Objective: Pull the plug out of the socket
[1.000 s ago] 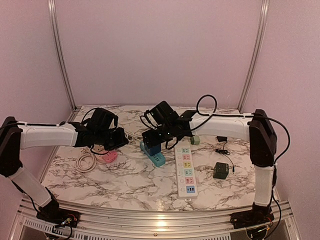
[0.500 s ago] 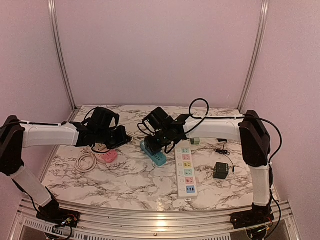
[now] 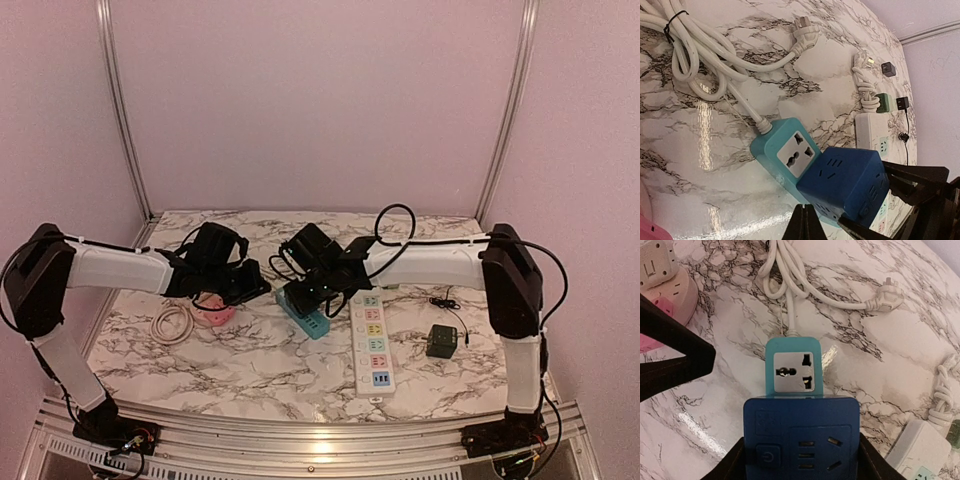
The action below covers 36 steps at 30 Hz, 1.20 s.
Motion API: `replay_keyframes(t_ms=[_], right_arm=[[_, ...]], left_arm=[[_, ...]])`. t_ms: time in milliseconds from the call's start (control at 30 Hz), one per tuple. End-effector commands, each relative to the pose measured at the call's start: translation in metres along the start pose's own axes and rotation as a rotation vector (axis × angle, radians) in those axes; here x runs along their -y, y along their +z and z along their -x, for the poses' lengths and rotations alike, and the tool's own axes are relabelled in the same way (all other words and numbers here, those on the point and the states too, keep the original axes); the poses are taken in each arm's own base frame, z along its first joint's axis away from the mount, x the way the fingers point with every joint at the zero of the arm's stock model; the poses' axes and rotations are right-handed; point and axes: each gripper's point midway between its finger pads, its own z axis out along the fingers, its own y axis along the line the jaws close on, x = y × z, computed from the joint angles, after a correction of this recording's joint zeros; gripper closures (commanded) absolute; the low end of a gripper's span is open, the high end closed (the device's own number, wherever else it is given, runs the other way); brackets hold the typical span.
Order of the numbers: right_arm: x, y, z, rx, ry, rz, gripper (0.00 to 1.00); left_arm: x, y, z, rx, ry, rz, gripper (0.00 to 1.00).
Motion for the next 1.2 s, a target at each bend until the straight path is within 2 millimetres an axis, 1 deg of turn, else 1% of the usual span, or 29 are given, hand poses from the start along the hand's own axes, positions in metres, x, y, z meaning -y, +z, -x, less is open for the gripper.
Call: replay_keyframes(t_ms=[0, 200, 300, 567, 767, 900, 1167], right_arm=[[-0.029, -0.019, -0.017, -0.025, -0.011, 0.043, 0.83], [-0.038, -0.027, -0.028, -0.034, 0.004, 0.057, 0.83], [-0.037, -0.027, -0.030, -0.036, 0.005, 0.049, 0.83], [-0.038, -0.022, -0.028, -0.034, 0.003, 0.046, 0.83], [-0.040, -0.020, -0.025, -0.027, 0.002, 0.047, 0.83], [-0.039, -0.019, -0.021, -0.022, 0.003, 0.037, 0.84], [-0.039, -0.021, -0.005, 0.012, 0.014, 0.026, 0.84]], left_arm=[[0.002, 0.014, 0.004, -0.012, -0.007, -0.024, 1.00], [-0.006, 0.031, 0.000, -0.038, -0.009, -0.011, 1.00], [-0.008, 0.038, -0.004, -0.055, -0.016, -0.015, 1.00], [-0.016, 0.056, -0.026, -0.131, -0.041, -0.044, 1.00], [-0.030, 0.059, -0.043, -0.166, -0.052, -0.005, 1.00], [-0.042, 0.056, -0.052, -0.179, -0.039, 0.047, 1.00], [-0.066, 0.054, -0.072, -0.218, 0.018, 0.162, 1.00]])
